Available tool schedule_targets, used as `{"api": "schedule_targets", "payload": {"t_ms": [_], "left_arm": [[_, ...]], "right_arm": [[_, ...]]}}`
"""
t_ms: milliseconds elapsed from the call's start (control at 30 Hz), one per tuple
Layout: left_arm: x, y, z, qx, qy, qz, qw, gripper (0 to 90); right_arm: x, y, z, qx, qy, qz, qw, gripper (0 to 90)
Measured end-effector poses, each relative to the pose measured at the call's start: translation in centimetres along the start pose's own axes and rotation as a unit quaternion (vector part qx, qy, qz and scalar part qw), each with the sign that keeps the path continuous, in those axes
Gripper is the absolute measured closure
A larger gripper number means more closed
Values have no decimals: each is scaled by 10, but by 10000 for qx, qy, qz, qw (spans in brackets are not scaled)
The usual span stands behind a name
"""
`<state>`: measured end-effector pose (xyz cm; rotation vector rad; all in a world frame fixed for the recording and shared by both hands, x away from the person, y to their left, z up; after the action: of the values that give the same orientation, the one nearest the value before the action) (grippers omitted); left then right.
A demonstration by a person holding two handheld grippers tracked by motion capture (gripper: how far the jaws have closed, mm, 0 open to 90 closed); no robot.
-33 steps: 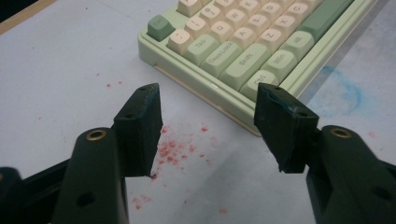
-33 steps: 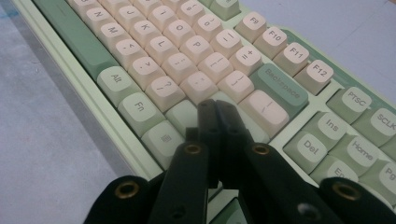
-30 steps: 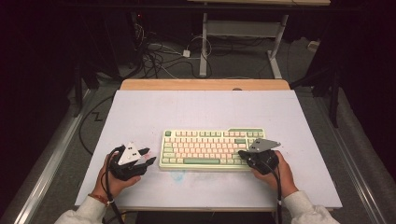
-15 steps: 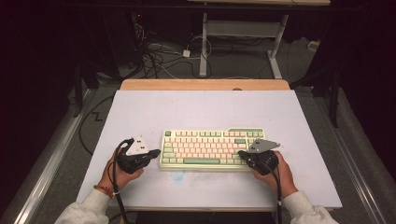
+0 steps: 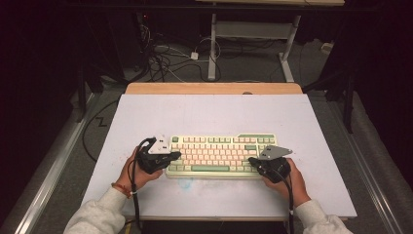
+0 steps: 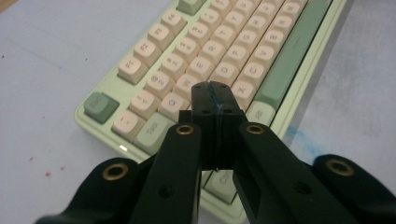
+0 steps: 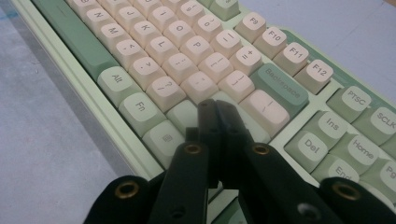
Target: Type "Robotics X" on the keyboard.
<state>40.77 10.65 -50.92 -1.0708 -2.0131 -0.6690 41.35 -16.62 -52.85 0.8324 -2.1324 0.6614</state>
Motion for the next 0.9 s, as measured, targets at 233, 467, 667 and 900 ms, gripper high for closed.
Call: {"api": "schedule_targets", "payload": {"t_ms": [233, 467, 667, 900], "left_arm": [[-12, -1, -19, -106, 18, 8, 9999, 880], [-22, 1, -35, -62, 9, 71, 10000, 881], [-36, 0, -43, -198, 245, 62, 9995, 880], [-53, -3, -55, -315, 433, 80, 9985, 880]], "right_arm": [[0, 0, 0, -6, -13, -12, 10000, 900], [0, 0, 0, -13, -17, -5, 10000, 900], [0, 0, 0, -29, -22, -27, 10000, 900], [0, 0, 0, -18, -22, -24, 10000, 900]]}}
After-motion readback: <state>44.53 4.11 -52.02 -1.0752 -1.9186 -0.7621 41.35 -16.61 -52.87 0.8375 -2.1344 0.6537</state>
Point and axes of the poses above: each handheld gripper's, and its own axes: x roughly backward along the jaws, z roughly out of its underside, y roughly to its left, the point moved 10 cm from there along -x, roughly forward along the jaws, and after that the axes turned 10 degrees about y, right-handed, at the moved point
